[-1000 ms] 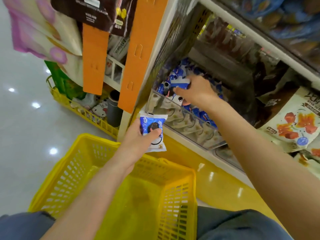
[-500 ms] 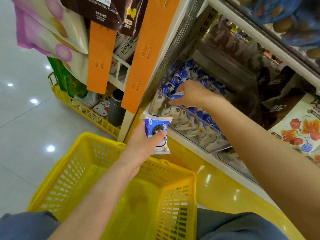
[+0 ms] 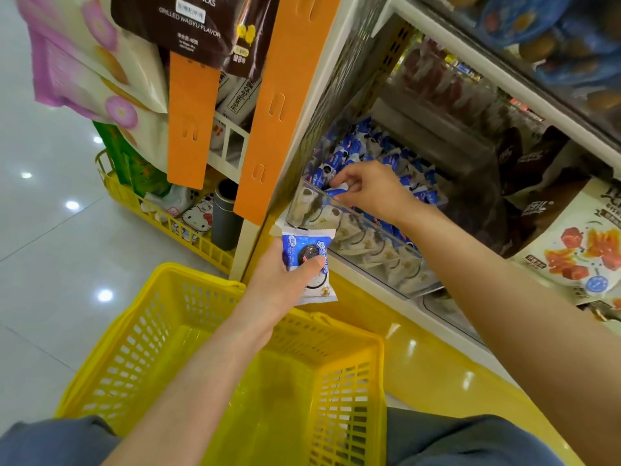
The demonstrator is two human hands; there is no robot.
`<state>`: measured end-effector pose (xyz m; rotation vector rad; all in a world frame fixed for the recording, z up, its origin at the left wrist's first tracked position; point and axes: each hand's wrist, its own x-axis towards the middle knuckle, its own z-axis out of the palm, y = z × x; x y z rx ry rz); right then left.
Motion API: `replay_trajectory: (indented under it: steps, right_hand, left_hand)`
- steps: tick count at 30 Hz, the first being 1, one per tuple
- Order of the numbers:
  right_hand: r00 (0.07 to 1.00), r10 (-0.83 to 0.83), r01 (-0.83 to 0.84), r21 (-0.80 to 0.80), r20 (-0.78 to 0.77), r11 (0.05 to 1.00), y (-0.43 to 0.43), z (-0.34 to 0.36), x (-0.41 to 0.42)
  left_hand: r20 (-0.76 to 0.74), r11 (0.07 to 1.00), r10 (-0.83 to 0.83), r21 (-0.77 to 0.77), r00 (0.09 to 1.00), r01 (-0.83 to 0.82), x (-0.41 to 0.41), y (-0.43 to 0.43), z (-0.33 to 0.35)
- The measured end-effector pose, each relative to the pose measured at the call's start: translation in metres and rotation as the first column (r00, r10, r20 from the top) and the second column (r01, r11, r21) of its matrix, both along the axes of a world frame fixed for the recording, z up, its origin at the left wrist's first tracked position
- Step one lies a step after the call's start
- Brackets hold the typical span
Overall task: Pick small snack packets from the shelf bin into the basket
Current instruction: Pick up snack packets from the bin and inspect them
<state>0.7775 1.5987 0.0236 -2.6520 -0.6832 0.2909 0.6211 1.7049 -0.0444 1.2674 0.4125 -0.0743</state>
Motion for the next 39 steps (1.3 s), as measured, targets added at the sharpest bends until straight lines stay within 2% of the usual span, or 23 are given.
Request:
replay_trajectory:
  steps: [4,6,8,11,13,17,21,22,25,31,35,37,39]
  right_hand:
    - [0.996,-0.068,0.065,0.058,0.052,0.996,0.002,0.003,-0.007]
    - [0.977,-0.16,0.124,0.235,0.139,0.964,-0.001,0.008,-0.021]
    - [0.961,-0.207,0.105,0.45,0.184,0.887,-0.007,0.01,-0.047]
    - [0.965,-0.198,0.062,0.587,0.171,0.807,-0.023,-0.001,-0.091]
    - [0.965,-0.209,0.081,0.579,0.158,0.811,-0.033,-0.017,-0.114]
    - [0.953,-0.3,0.232,0.533,0.044,0.814,-0.051,-0.046,-0.138]
    - [0.919,-0.273,0.376,0.427,-0.284,0.822,-0.059,-0.058,-0.141]
    - [0.917,-0.255,0.368,0.405,-0.307,0.837,-0.06,-0.059,-0.141]
    - [0.934,-0.257,0.335,0.355,-0.249,0.873,-0.062,-0.056,-0.14]
    - [0.951,-0.277,0.308,0.333,-0.138,0.891,-0.065,-0.056,-0.139]
    - [0.943,-0.303,0.333,0.366,-0.139,0.869,-0.067,-0.057,-0.134]
    - [0.943,-0.305,0.332,0.39,-0.131,0.859,-0.068,-0.056,-0.132]
    - [0.956,-0.279,0.29,0.385,-0.086,0.876,-0.069,-0.054,-0.132]
  left_hand:
    - [-0.01,1.0,-0.008,0.018,1.0,0.009,-0.002,-0.003,-0.002]
    - [-0.011,1.0,-0.005,0.03,1.0,0.006,-0.003,-0.003,-0.004]
    - [-0.001,0.999,-0.003,0.034,1.0,0.003,-0.003,-0.006,-0.006]
    - [0.022,0.998,-0.03,0.057,0.999,0.029,-0.003,-0.012,-0.006]
    - [0.038,0.997,-0.061,0.044,0.997,0.06,-0.004,-0.017,-0.006]
    - [0.028,0.985,-0.167,0.055,0.986,0.165,-0.009,-0.026,-0.008]
    - [0.005,0.95,-0.304,0.081,0.953,0.303,-0.016,-0.032,-0.014]
    - [-0.004,0.944,-0.317,0.094,0.949,0.316,-0.016,-0.033,-0.015]
    - [-0.027,0.947,-0.295,0.128,0.955,0.296,-0.017,-0.04,-0.016]
    - [0.16,0.971,-0.078,0.237,0.984,0.038,-0.012,-0.041,-0.015]
    - [0.171,0.973,0.014,0.226,0.985,-0.053,-0.011,-0.038,-0.016]
    - [0.184,0.977,0.028,0.202,0.982,-0.066,-0.011,-0.037,-0.016]
    - [0.222,0.965,-0.006,0.256,0.975,-0.052,-0.011,-0.036,-0.017]
